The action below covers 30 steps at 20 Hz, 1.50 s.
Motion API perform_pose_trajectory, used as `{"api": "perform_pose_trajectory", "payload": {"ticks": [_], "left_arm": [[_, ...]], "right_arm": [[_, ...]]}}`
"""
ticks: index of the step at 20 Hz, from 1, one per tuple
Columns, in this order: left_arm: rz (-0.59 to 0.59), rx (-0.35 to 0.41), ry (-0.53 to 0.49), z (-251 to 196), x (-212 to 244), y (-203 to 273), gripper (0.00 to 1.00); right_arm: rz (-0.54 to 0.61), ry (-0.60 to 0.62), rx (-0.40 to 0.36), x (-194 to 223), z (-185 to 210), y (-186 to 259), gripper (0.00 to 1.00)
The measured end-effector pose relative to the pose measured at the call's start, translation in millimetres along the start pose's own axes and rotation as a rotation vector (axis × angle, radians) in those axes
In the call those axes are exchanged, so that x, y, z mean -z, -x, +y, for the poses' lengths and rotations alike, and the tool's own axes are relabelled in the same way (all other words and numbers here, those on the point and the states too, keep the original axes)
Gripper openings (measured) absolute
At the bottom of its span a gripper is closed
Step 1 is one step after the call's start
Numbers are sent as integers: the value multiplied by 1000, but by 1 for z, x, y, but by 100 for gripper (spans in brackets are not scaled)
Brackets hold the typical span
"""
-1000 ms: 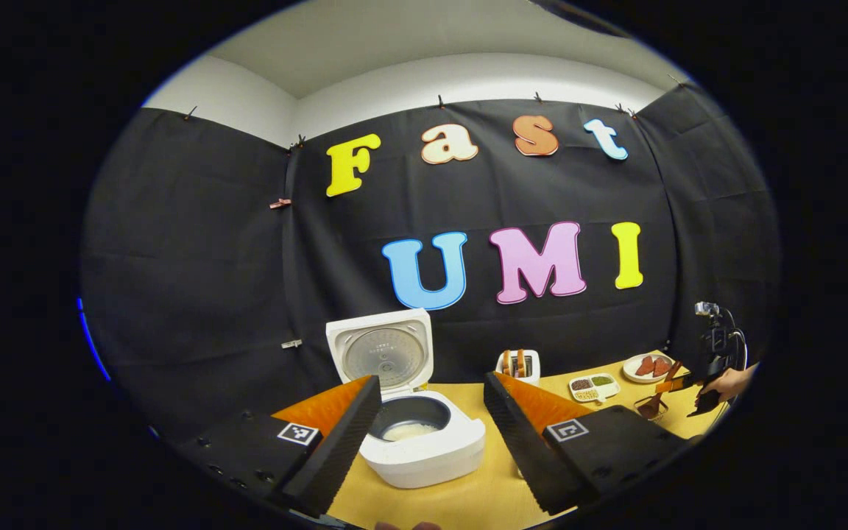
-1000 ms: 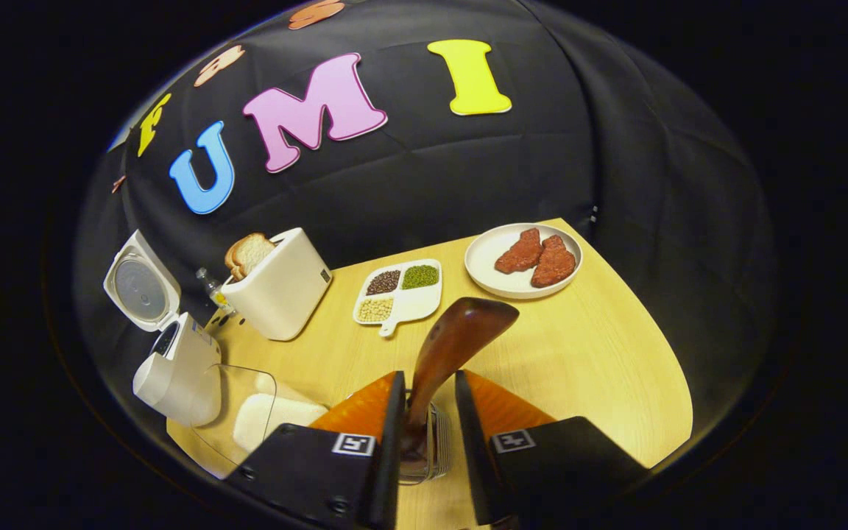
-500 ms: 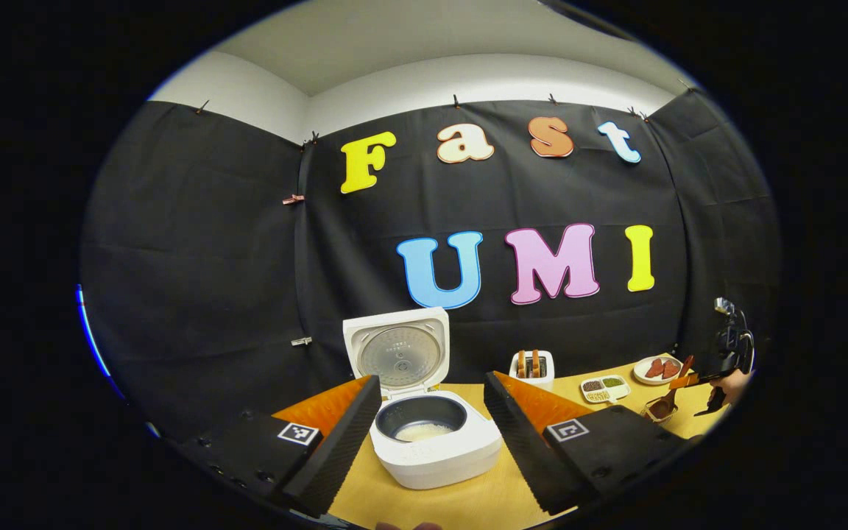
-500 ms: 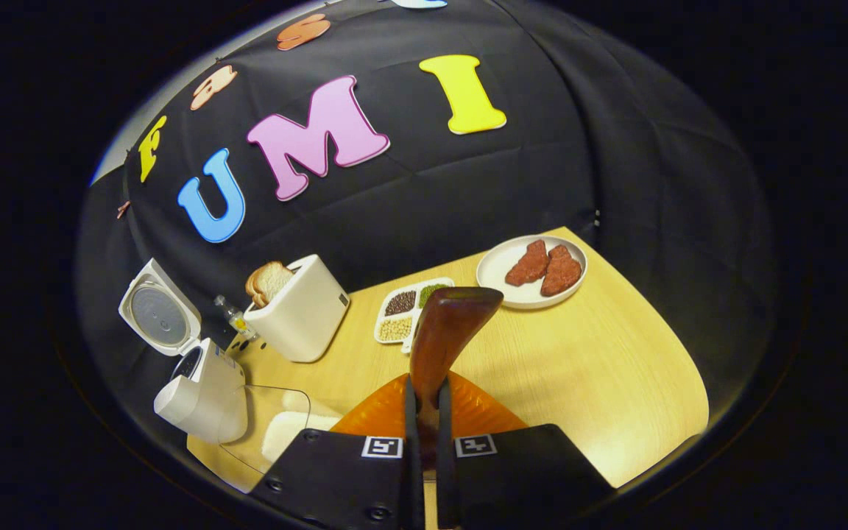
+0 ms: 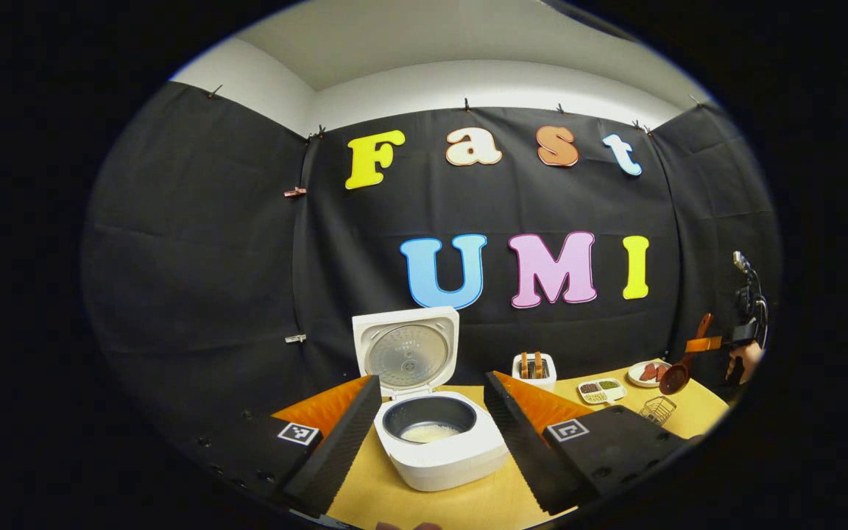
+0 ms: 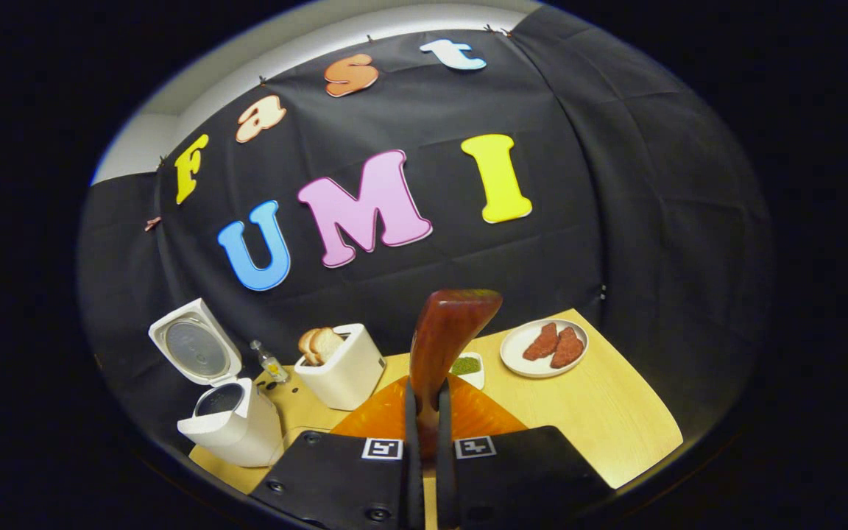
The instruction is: Close the left gripper, press the button to open the rice cooker; take a wooden spoon from the chopstick holder with the right hand, scoop a spoonful of rice and pour it into the rice cooker, then put the wooden spoon back into the chopstick holder.
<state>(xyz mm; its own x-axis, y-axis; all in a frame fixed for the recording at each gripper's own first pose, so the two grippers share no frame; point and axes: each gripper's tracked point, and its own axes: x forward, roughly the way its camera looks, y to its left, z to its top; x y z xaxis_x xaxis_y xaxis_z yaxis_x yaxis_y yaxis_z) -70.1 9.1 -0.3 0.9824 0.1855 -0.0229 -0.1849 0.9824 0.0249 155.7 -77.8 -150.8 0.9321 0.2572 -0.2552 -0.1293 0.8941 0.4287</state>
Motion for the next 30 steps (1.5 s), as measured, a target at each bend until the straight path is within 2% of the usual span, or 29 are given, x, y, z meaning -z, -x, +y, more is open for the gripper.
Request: {"api": "perform_pose_trajectory", "payload": {"ticks": [4, 9, 13, 19, 24, 27, 30], "left_arm": [[2, 18, 14, 22, 6, -3, 96], [-5, 42, 19, 38, 7, -6, 97], [-7, 46, 9, 49, 6, -9, 96], [7, 45, 10, 63, 10, -3, 96], [15, 32, 14, 76, 13, 1, 96], [20, 21, 16, 83, 15, 2, 96], [25, 8, 28, 90, 18, 3, 96]], "right_arm": [[-3, 65, -60, 8, 63, 4, 11], [67, 191, -89, 59, 120, -10, 11], [137, 309, -58, 107, 133, -34, 11], [242, 395, -29, 167, 128, -61, 11], [306, 494, 63, 202, 106, -72, 11], [319, 455, 70, 215, 116, -74, 11], [358, 253, 56, 230, 133, -71, 11]]}}
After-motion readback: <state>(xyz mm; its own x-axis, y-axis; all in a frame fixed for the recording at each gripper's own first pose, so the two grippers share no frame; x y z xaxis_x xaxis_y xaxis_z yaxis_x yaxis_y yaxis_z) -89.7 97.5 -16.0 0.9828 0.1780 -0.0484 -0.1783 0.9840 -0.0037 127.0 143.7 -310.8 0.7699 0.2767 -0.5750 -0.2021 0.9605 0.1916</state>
